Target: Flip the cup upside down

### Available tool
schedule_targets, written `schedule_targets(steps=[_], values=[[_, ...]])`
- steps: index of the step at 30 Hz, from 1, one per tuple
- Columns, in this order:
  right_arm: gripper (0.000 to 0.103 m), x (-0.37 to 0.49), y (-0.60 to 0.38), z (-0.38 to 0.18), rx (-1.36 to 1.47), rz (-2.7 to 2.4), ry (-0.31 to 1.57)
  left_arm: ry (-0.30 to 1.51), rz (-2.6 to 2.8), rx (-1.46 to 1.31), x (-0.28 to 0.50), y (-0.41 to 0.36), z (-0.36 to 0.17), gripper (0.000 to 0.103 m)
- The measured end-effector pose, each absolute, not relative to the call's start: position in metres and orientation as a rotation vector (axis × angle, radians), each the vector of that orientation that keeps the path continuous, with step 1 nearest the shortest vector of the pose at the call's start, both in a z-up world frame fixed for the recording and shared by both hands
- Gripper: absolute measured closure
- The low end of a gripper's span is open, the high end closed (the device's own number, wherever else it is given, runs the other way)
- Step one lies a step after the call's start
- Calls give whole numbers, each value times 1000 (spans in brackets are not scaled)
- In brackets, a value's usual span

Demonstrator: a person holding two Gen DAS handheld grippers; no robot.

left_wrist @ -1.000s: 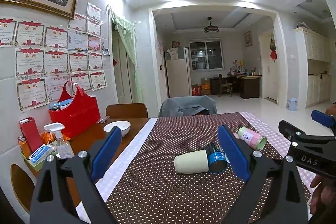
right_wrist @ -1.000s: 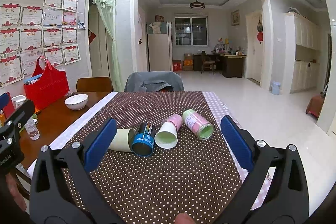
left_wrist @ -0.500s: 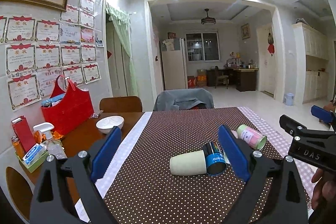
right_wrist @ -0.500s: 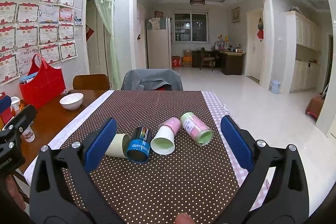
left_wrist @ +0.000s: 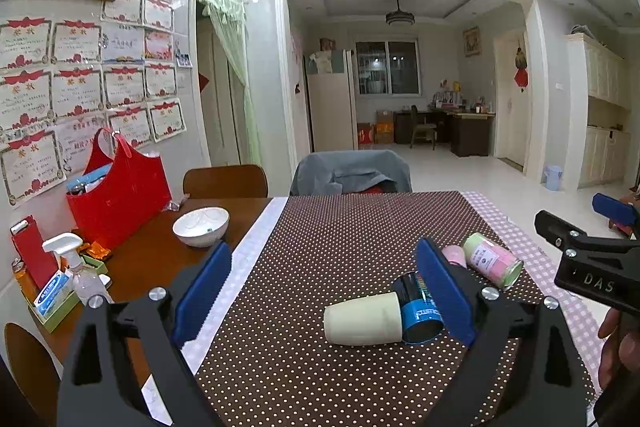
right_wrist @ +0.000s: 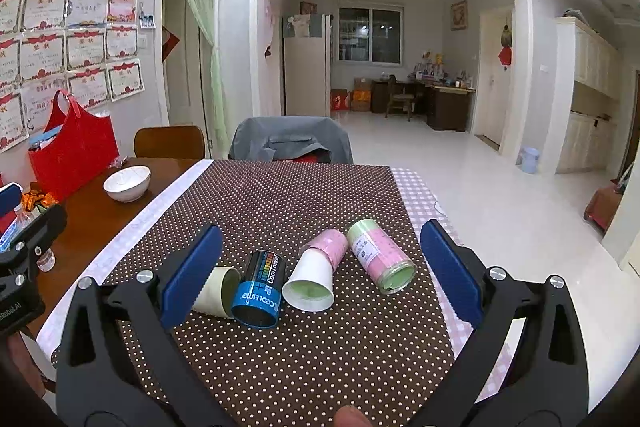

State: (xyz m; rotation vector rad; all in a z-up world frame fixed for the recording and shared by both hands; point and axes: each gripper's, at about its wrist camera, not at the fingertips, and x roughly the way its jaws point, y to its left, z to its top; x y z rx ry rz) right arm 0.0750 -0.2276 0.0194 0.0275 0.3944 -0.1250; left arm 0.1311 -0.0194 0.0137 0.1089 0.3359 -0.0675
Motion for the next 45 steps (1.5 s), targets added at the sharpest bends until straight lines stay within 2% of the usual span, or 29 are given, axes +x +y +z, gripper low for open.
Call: schedule_targets(steps=[12,21,30,45], values=[[6,132,-251,1,22,-110,536,450,-80,147,191,-21,-12,11],[6,173,-292,-41,66,-142,698,615,-150,240,246,-29,-65,11],[6,204,-300,-71,101,-127,783,781,-331,439,283,-44,-117,11],[6,219,-304,-95,153,-131,842,942,-758,795,320,-84,-158,11]])
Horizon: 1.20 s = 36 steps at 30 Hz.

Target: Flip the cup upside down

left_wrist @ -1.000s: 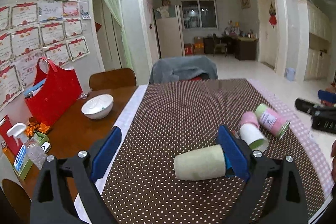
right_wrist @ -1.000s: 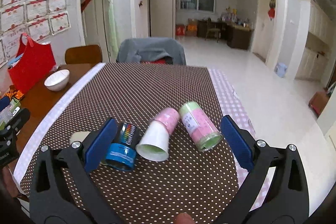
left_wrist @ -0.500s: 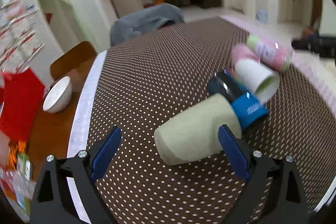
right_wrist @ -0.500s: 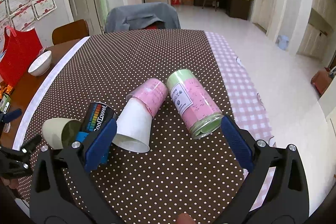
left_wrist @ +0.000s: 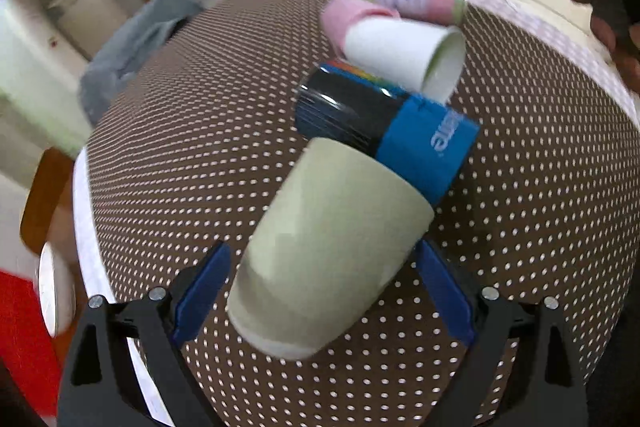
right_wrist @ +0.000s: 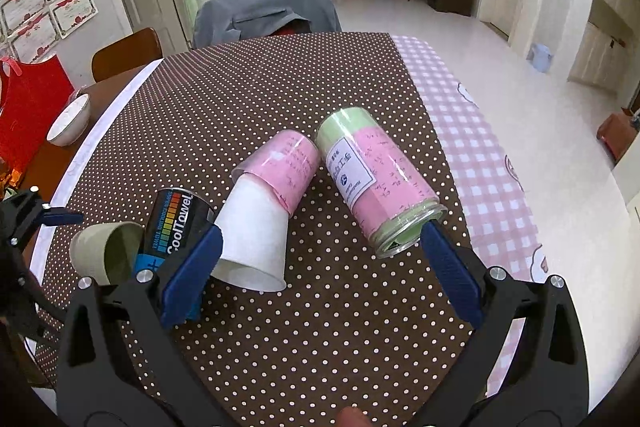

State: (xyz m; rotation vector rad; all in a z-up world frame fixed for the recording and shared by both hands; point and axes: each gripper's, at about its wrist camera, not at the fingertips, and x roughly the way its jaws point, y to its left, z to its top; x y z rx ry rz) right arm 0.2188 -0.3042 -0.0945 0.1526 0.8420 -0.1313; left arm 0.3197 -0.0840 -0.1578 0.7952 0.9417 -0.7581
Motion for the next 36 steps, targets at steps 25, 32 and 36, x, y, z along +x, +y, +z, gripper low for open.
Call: schedule_targets(steps=[25,32,36], values=[[6,186,-306,-103,228,-111,834,976,-671,681,293,-60,-148,20],[6,163,-311,-102,253,-101,812,930,-684,721,252,-65,-129,22],[6,146,-317,-103,268,-105,801,904,-695,763,226,-76,-125,22]])
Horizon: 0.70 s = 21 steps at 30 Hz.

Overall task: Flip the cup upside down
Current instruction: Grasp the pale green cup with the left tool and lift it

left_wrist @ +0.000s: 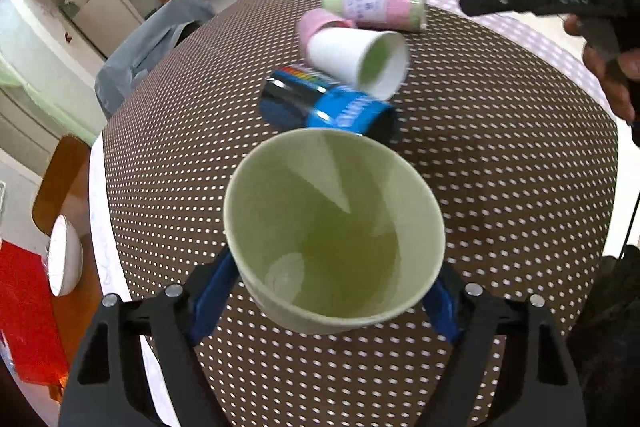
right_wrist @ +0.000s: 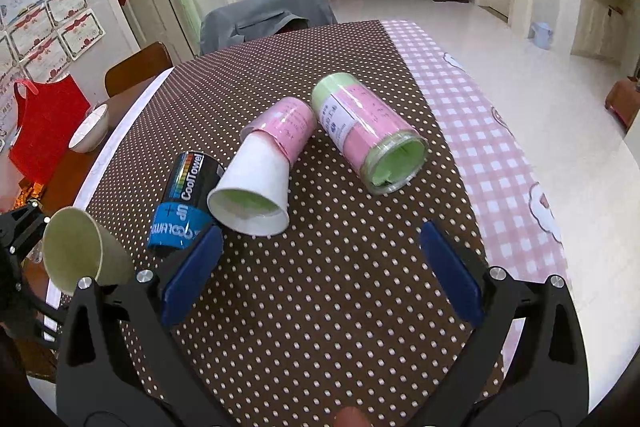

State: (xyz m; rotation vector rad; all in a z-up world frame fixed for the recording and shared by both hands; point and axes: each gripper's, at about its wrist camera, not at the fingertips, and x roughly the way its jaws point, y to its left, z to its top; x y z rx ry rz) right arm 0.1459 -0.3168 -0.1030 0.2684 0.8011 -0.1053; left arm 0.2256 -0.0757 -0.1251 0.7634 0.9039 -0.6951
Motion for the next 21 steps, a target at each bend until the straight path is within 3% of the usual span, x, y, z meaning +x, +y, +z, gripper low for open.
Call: schedule_targets(steps=[13,21], values=[[6,97,-327,-111,307,-108,769,787,-695,1009,142,-129,-153,21],[6,80,-323,-118,299,-104,766,726,-667,981,119,-139,-159,21]])
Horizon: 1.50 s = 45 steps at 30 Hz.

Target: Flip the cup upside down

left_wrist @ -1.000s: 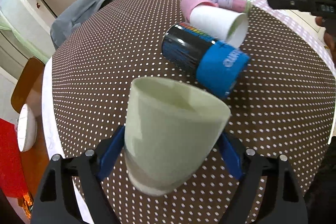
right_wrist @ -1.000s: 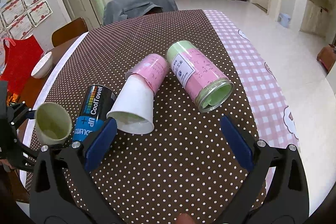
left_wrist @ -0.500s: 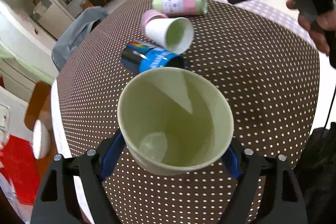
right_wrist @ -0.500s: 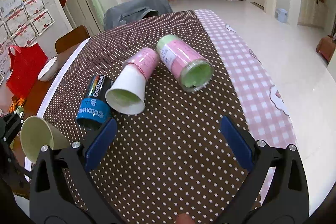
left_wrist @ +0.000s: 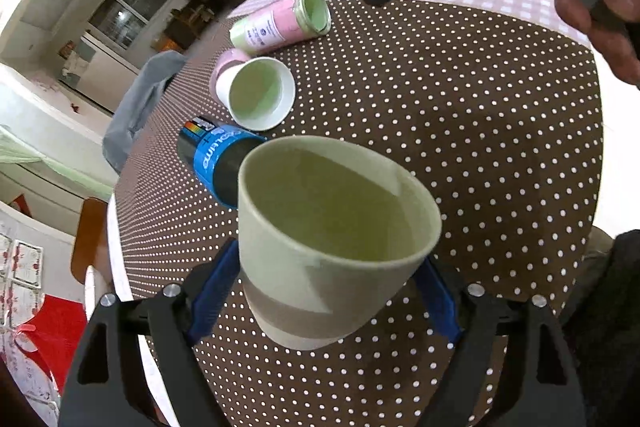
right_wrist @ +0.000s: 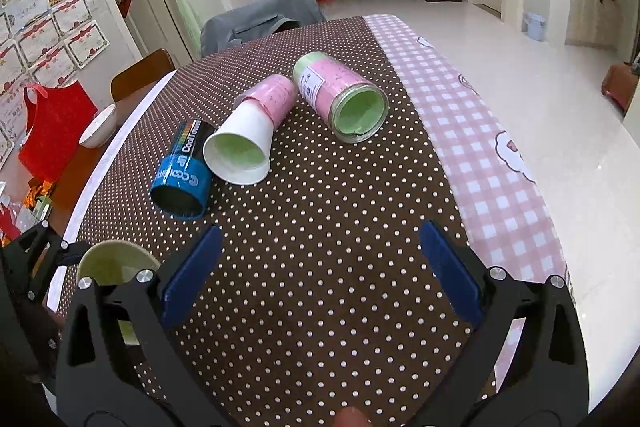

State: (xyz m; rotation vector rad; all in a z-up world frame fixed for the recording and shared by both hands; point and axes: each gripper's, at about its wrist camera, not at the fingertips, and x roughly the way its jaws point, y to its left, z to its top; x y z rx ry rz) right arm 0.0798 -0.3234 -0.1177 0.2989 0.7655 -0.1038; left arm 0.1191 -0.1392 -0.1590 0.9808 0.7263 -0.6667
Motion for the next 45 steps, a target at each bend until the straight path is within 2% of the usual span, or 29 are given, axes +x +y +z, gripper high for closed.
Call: schedule_targets(steps=[7,13,18,29,45], values=[[6,72,-319,-114,284,-92,749,664,-649,962,94,-133,-159,21],[6,63,-316,-109,294,-81,728,527,-587,1136,66,-150,-174,21],[6,57,-317,-110,305,-77,728,476,-589,1155,50,-156,-176,21],[6,54,-313,-105,284,-59,715,548,-600,866,47,-126,-144,21],[6,66,-291,-87,184,50,702,546,-471,592,67,-85,-99,21]])
